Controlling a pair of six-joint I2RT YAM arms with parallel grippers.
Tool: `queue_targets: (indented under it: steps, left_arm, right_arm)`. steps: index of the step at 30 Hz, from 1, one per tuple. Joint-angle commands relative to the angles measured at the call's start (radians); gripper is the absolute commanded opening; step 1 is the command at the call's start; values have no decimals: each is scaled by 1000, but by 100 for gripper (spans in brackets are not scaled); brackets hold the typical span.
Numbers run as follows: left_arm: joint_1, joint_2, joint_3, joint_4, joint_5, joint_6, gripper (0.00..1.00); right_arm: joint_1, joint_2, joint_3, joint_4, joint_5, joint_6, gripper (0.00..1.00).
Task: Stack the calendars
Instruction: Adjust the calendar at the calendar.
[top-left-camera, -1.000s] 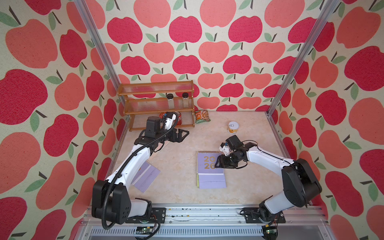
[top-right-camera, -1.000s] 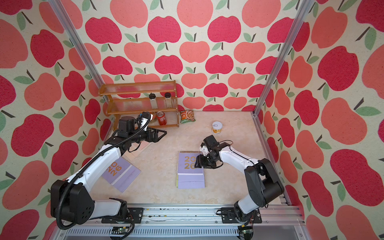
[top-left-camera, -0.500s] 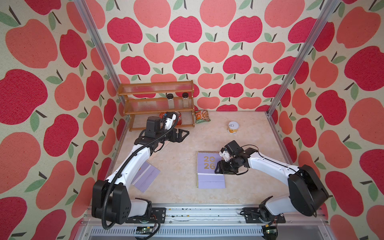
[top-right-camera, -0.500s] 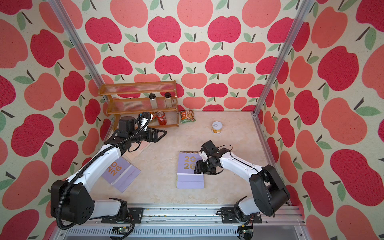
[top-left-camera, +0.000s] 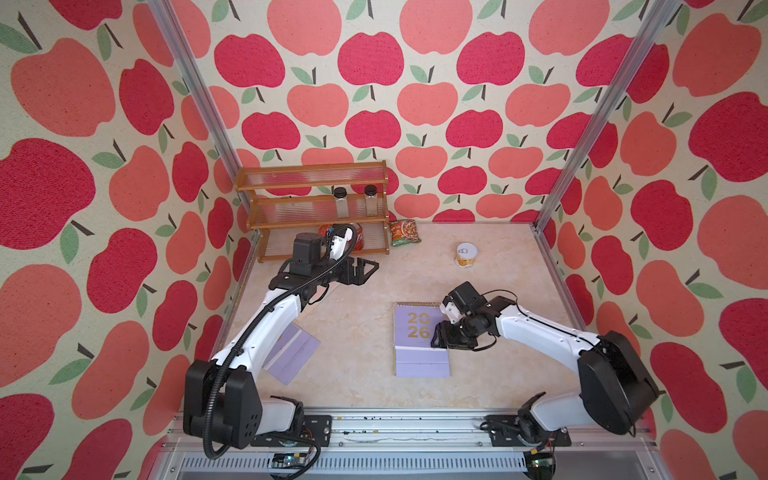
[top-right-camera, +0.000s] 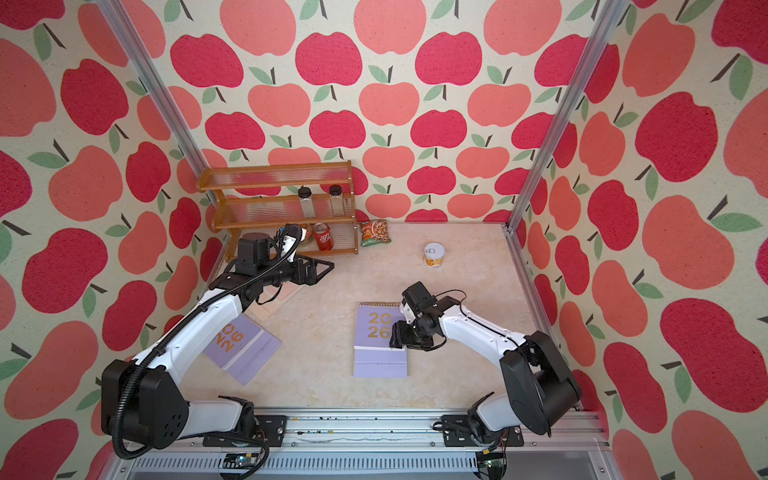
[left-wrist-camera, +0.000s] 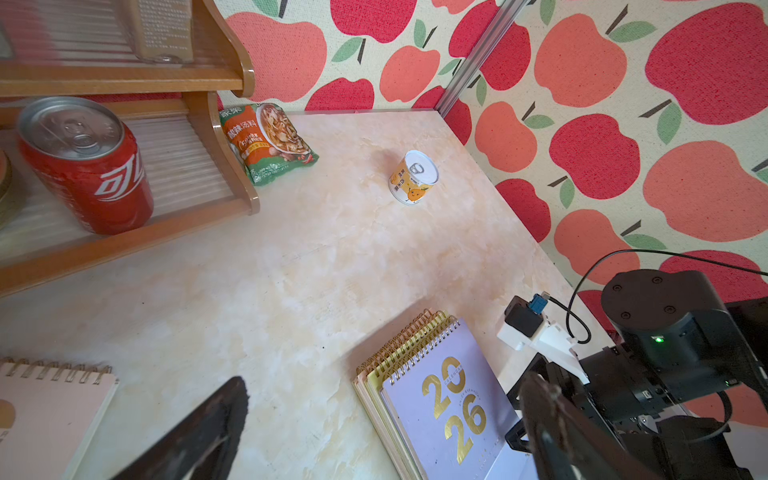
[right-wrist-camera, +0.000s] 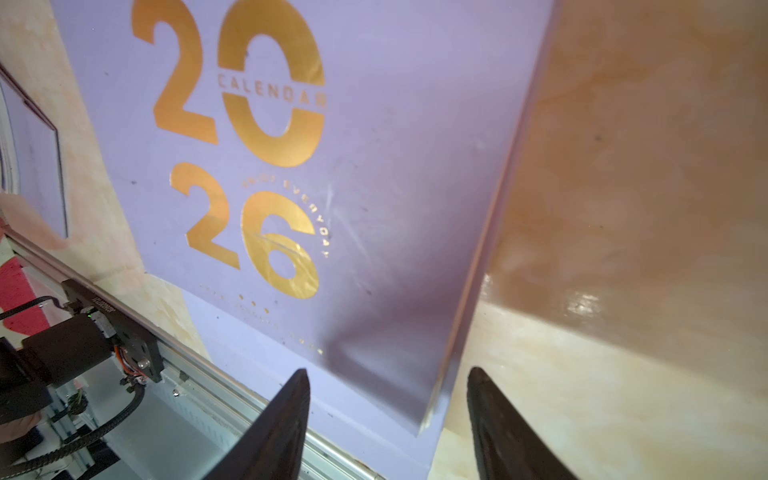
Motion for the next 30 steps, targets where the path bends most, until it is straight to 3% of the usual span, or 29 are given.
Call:
queue_targets:
  steps: [1,3,6,12,19,24,30]
  left_arm:
    - [-6,8,26,-23,14,11,100]
    - [-7,10,30,-29,6,15,100]
    - [-4,13,34,-28,2,17,100]
    - [1,15,43,-37,-8,20,100]
    - [6,14,48,-48,-13,22,100]
    - [8,10,50,-54,-13,23,100]
    - [9,10,49,-56,-13,24,100]
  right_arm:
    - [63,-61,36,-110,130,-85,66]
    - [116,-84,54,-150,192,-139,70]
    - [184,-114,66,-165,234,-217,99]
    - [356,-124,119,-172,396,-395,99]
    - [548,17,176,-186,505,-544,99]
    - [622,122,203,-169,529,-593,99]
    - [641,154,205,-152,556,-617,99]
